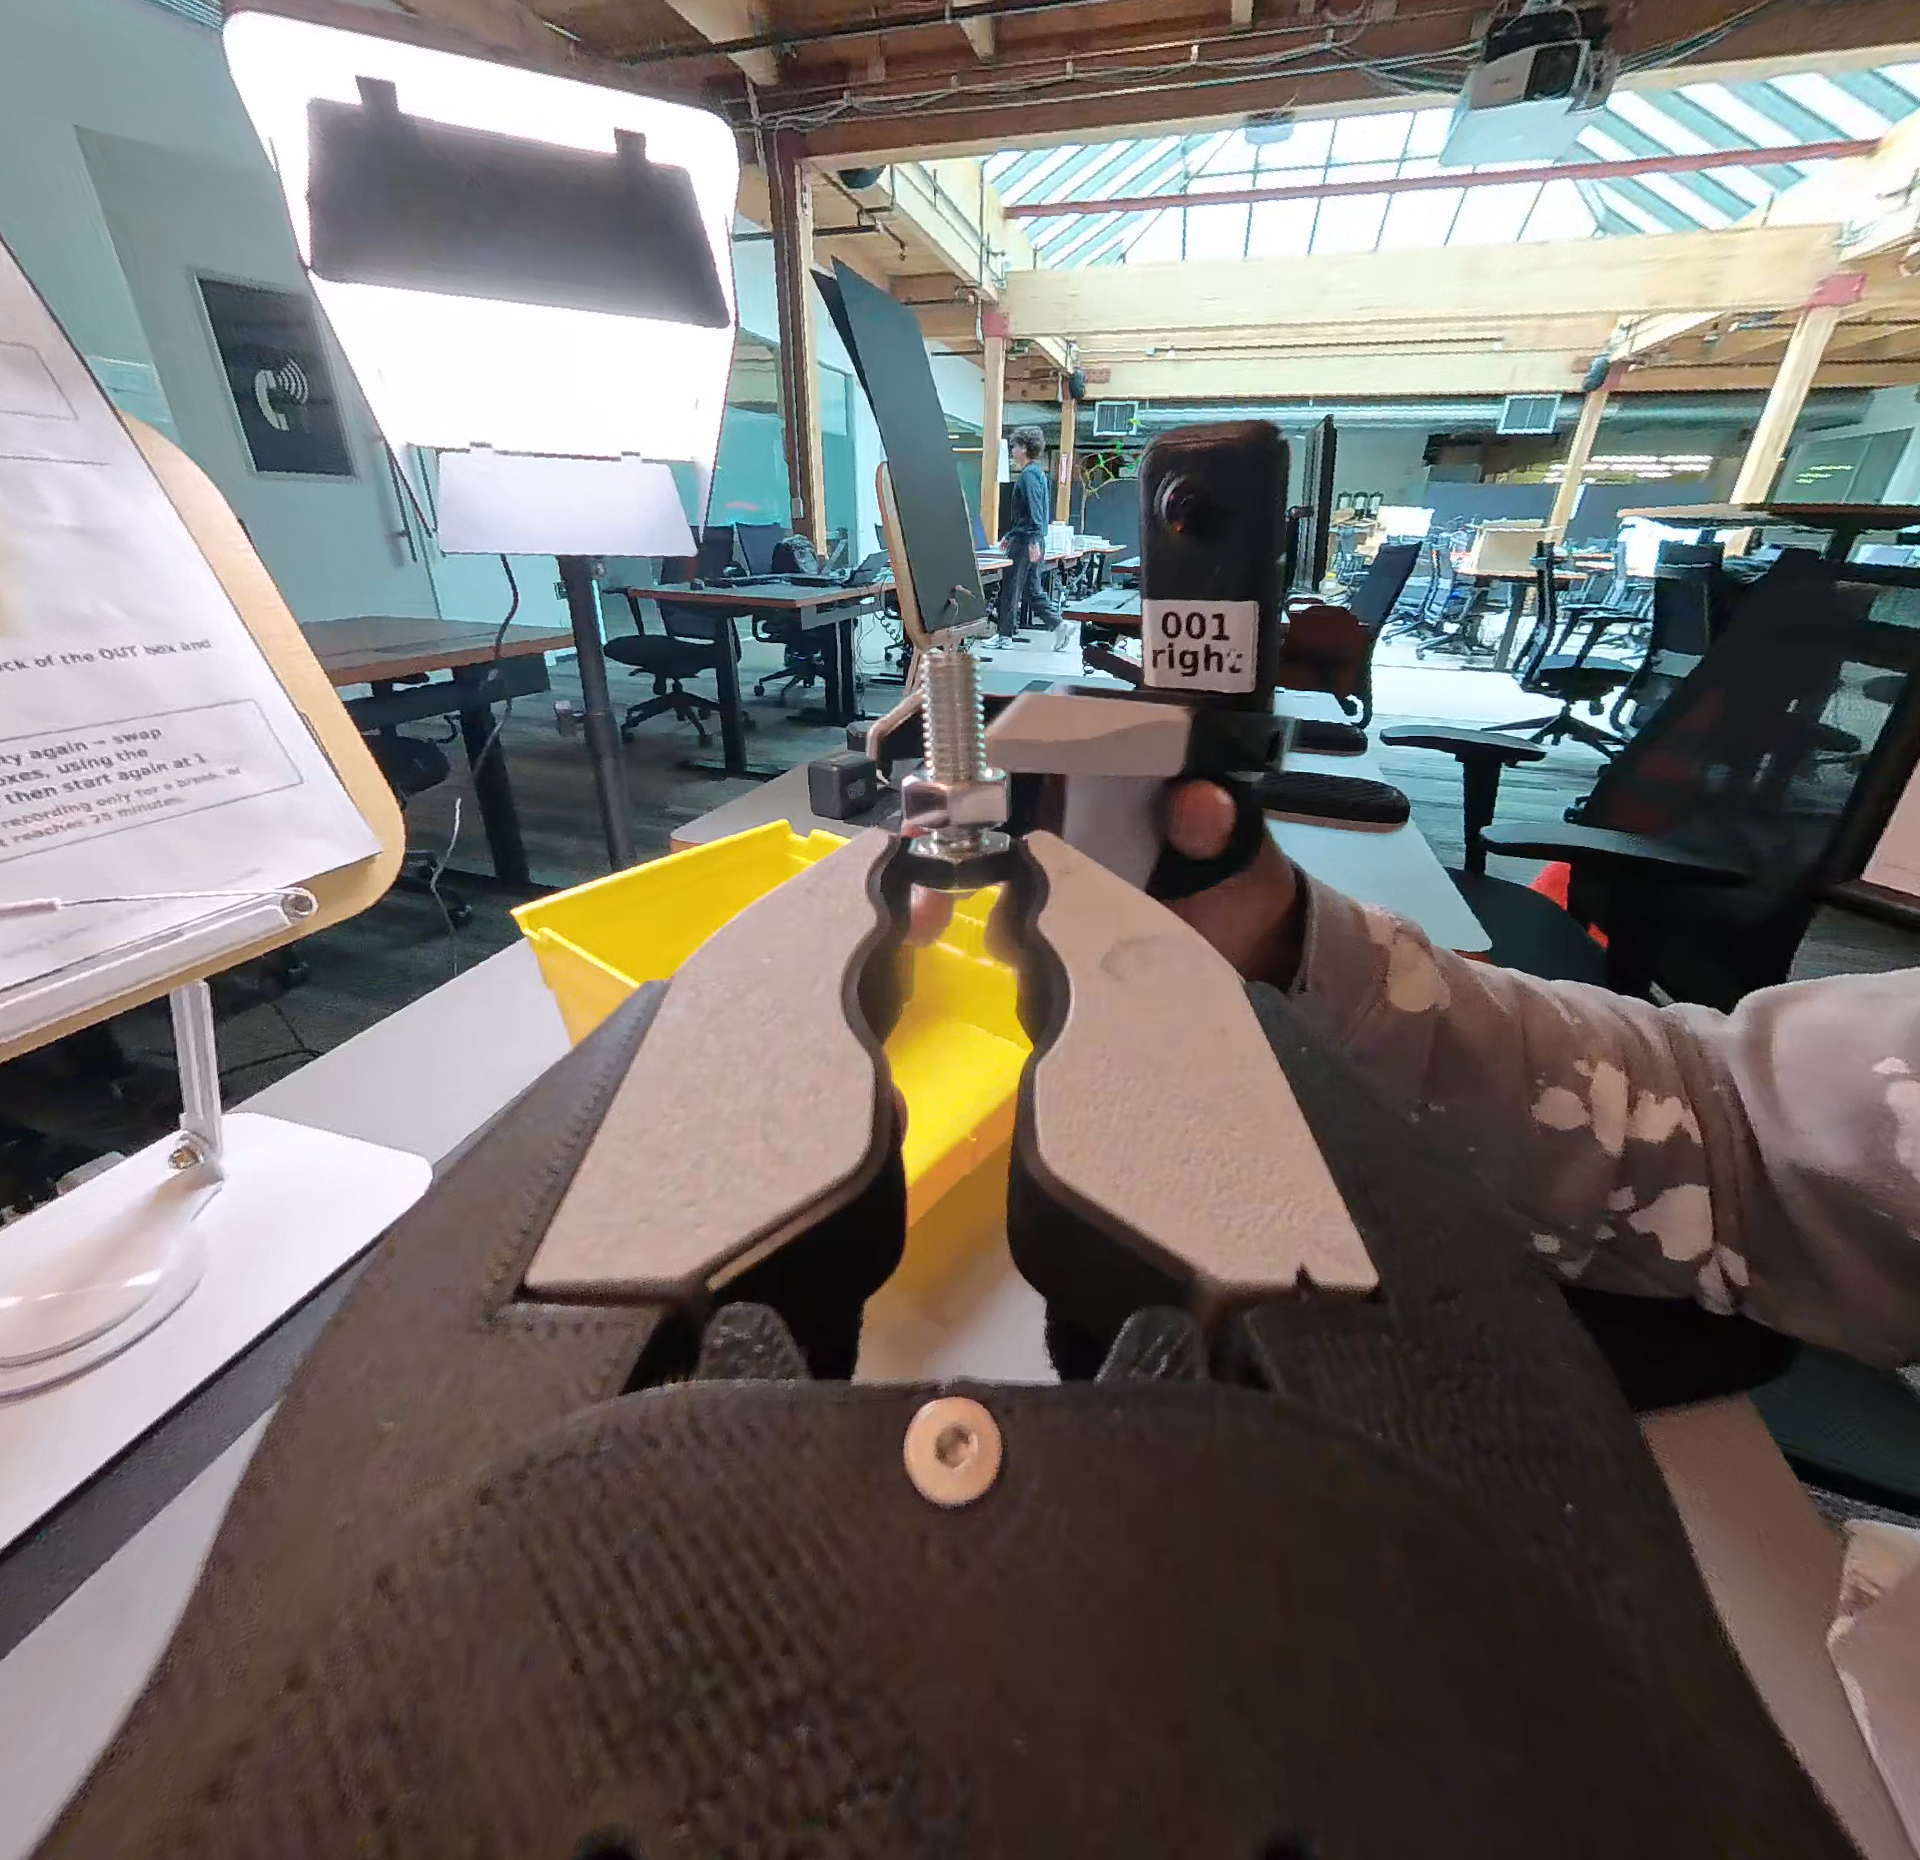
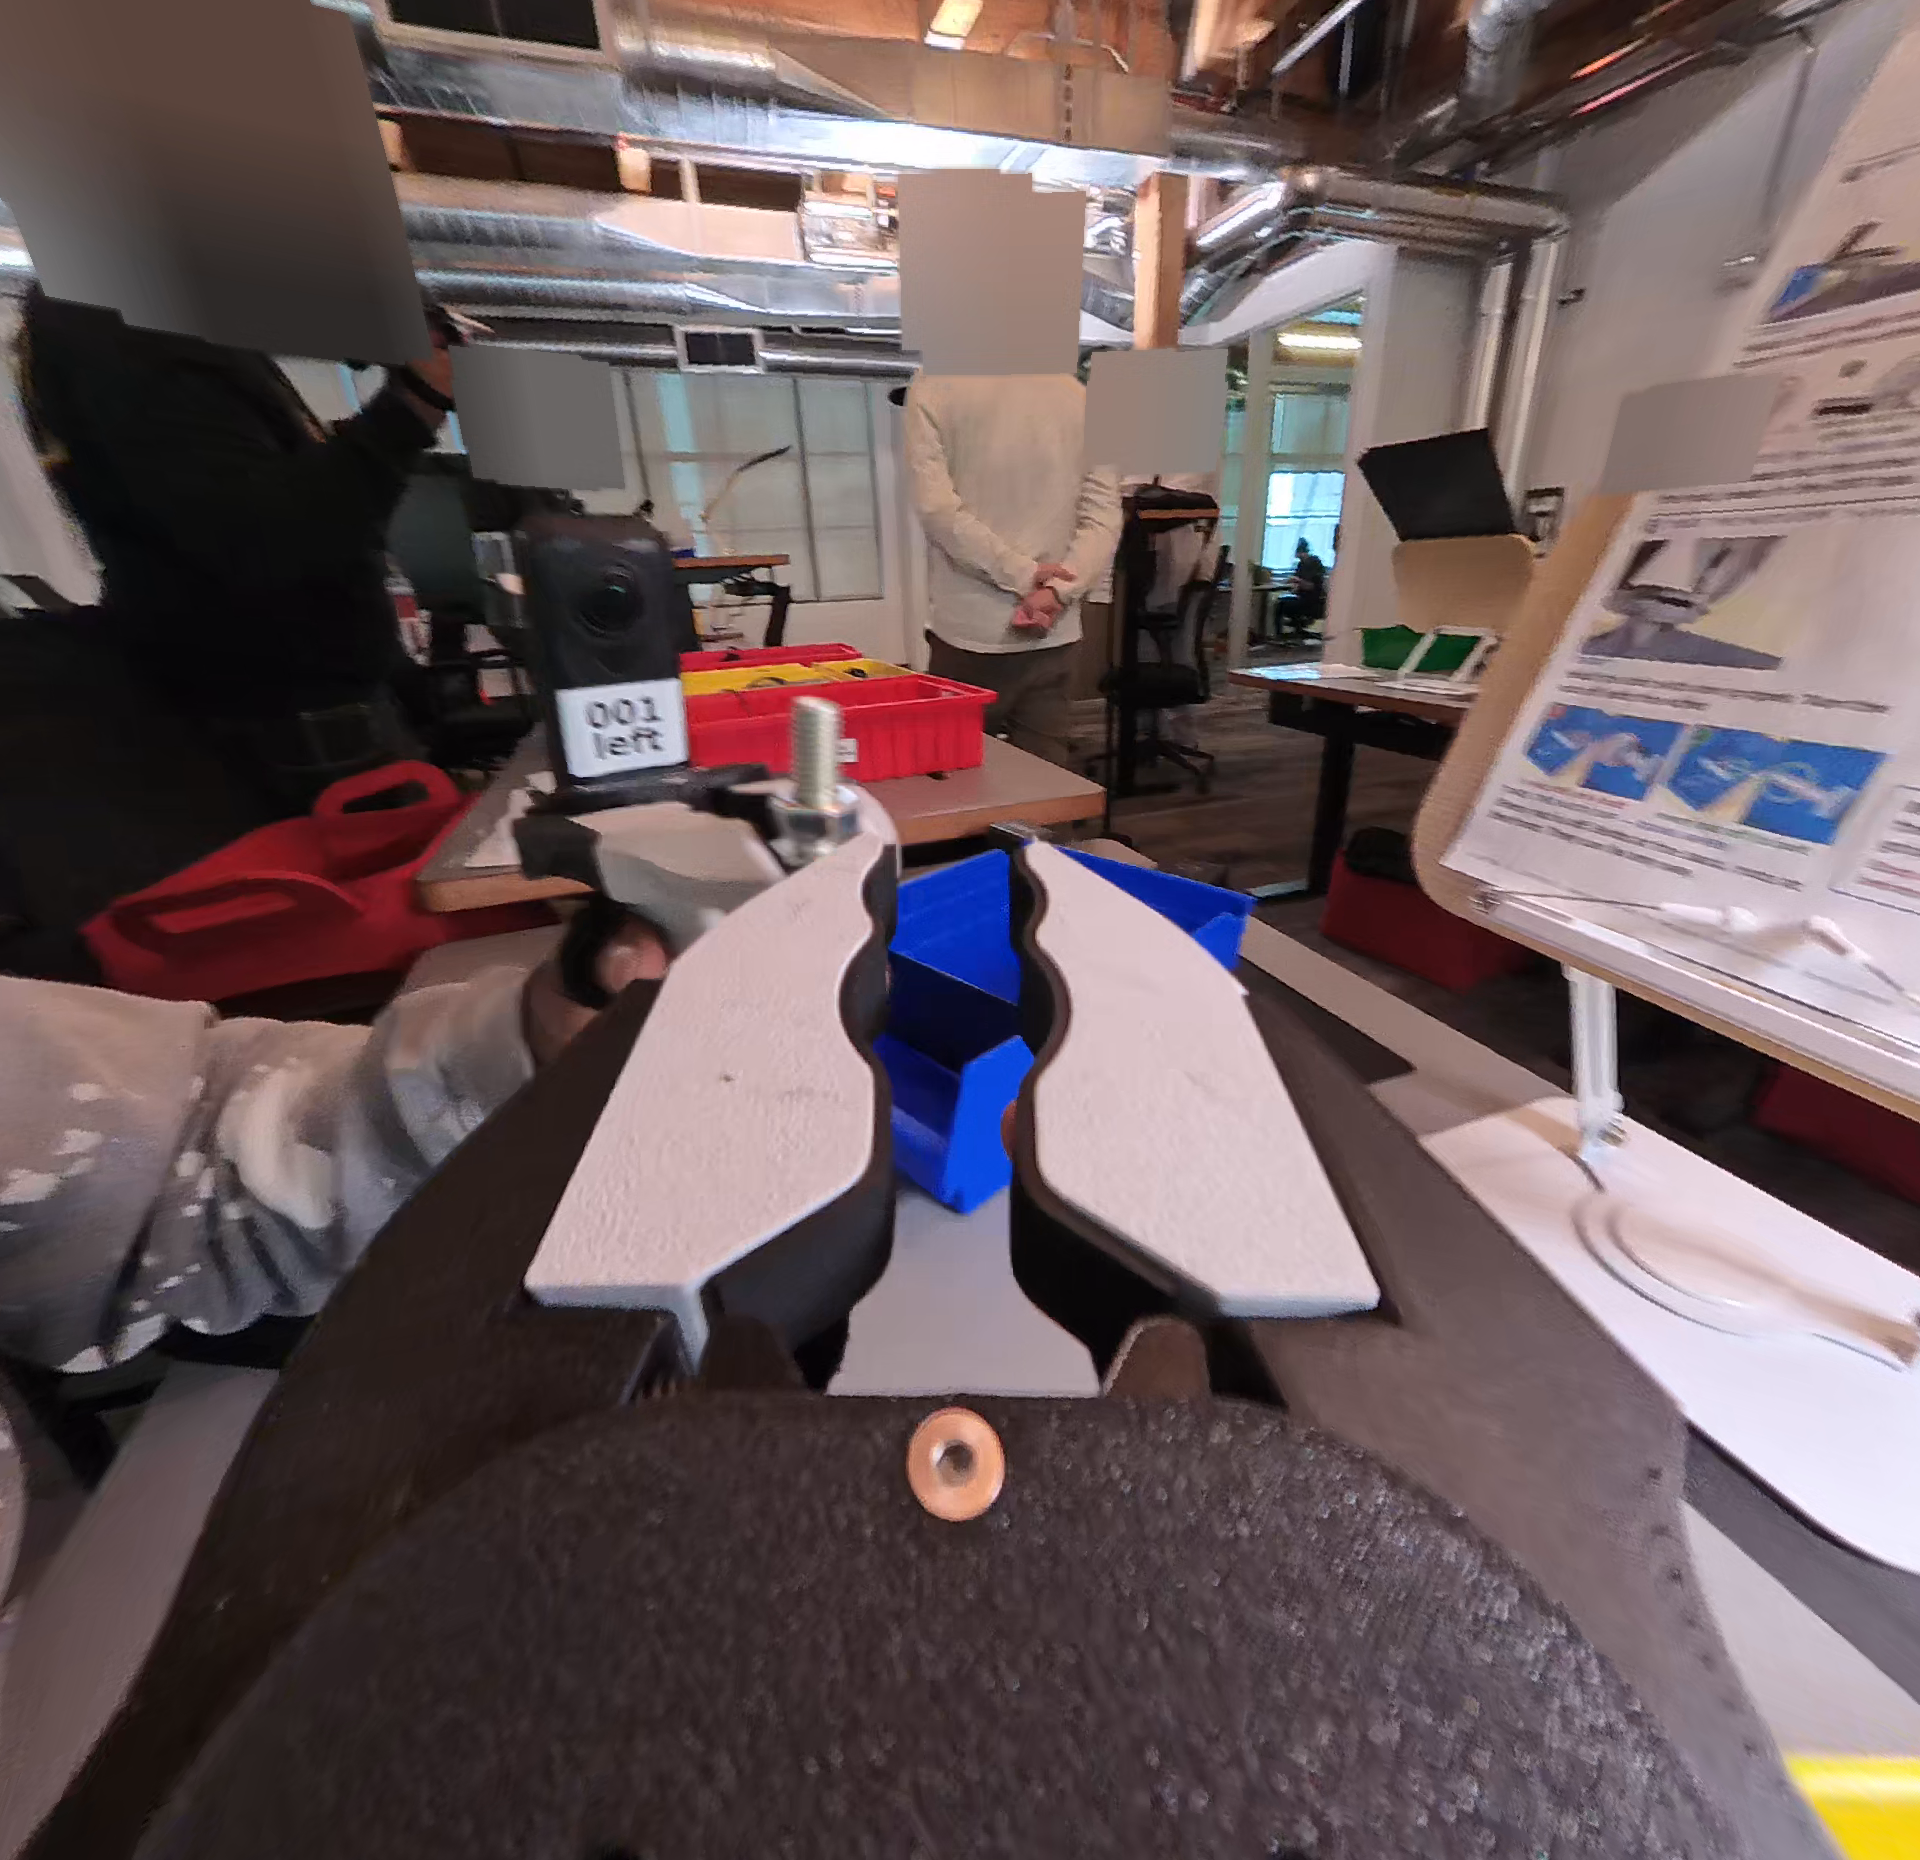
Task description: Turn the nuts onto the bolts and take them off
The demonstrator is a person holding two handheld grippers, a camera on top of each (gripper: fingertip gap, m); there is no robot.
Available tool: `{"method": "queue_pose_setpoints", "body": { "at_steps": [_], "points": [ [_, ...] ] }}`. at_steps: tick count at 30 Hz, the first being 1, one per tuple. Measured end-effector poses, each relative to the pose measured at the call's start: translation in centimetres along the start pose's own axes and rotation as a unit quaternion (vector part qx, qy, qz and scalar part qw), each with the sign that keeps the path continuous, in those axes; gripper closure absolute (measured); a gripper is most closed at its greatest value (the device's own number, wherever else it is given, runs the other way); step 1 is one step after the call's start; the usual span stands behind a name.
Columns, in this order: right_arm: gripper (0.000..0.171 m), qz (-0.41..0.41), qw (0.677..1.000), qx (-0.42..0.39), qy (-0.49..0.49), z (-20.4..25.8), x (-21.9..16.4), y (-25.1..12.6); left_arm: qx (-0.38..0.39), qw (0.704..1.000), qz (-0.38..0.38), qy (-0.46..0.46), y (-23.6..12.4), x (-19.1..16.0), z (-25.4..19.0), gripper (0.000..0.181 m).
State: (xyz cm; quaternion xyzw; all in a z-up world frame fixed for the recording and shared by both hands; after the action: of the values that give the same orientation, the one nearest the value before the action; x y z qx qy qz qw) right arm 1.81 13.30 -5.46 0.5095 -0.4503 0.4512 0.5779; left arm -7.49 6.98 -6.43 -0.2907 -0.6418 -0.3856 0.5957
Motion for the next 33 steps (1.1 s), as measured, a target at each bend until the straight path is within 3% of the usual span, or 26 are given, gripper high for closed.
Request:
{"method": "queue_pose_setpoints", "body": {
  "at_steps": [3, 6, 8, 9, 16, 18, 19, 20, 22, 30, 31, 33],
  "points": [
    [0.139, 0.011, 1.0, 0.024, -0.001, 1.8, -0.3, 0.9, 0.006, 1.0, 0.005, 0.004, 0.3, -0.5, 0.0, 0.163],
    [0.138, 0.016, 1.0, 0.022, -0.002, 2.1, -0.4, 1.2, 0.004, 1.0, -0.01, 0.011, 0.3, -0.2, -0.4, 0.163],
    [0.16, 0.014, 1.0, -0.025, 0.007, 0.4, -0.1, 0.7, -0.014, 0.999, -0.034, 0.006, -0.1, 0.4, -0.6, 0.163],
    [0.161, 0.007, 0.999, -0.04, 0.005, -0.3, 0.0, 0.3, -0.012, 0.999, -0.033, 0.008, -0.2, 0.6, -0.6, 0.163],
    [0.134, 0.016, 1.0, 0.02, 0.017, 2.6, 0.0, 1.3, 0.007, 1.0, -0.017, 0.018, 0.2, -0.2, -0.3, 0.163],
    [0.134, 0.015, 1.0, 0.01, 0.019, 2.3, -0.1, 1.5, 0.009, 0.999, -0.023, 0.025, 0.2, 0.0, -0.5, 0.163],
    [0.138, 0.013, 0.999, 0.014, 0.029, 2.0, 0.0, 1.3, 0.009, 0.999, -0.029, 0.024, 0.0, 0.2, -0.5, 0.163],
    [0.156, 0.013, 0.999, -0.01, 0.041, 1.0, 0.1, 1.0, -0.004, 0.999, -0.038, 0.021, -0.2, 0.5, -0.6, 0.163],
    [0.156, 0.002, 0.999, -0.035, 0.035, -0.2, 0.2, 0.5, 0.002, 0.999, -0.036, 0.026, -0.4, 0.7, -0.5, 0.163],
    [0.135, 0.013, 0.999, 0.004, 0.031, 2.2, -0.2, 1.7, 0.006, 0.999, -0.022, 0.023, 0.1, -0.2, -0.4, 0.163],
    [0.135, 0.01, 0.999, 0.008, 0.039, 1.9, -0.1, 1.6, 0.009, 0.999, -0.026, 0.023, 0.0, -0.1, -0.3, 0.163],
    [0.155, 0.01, 0.998, -0.026, 0.051, 0.3, -0.1, 1.1, -0.005, 0.999, -0.043, 0.014, -0.4, 0.4, -0.3, 0.162]
  ]
}}
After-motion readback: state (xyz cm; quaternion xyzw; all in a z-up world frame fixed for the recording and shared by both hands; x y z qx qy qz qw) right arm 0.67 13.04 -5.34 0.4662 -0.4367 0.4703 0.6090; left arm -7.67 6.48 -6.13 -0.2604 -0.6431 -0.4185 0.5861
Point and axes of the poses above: each gripper's, where its closed fingertips meet, y out along the fingers, x out of its top, z = x × y across the jaws, the point moved 5 cm from there along -y, back along the fingers, and after that the axes turned 11 degrees about -x, right-handed, at the moved point
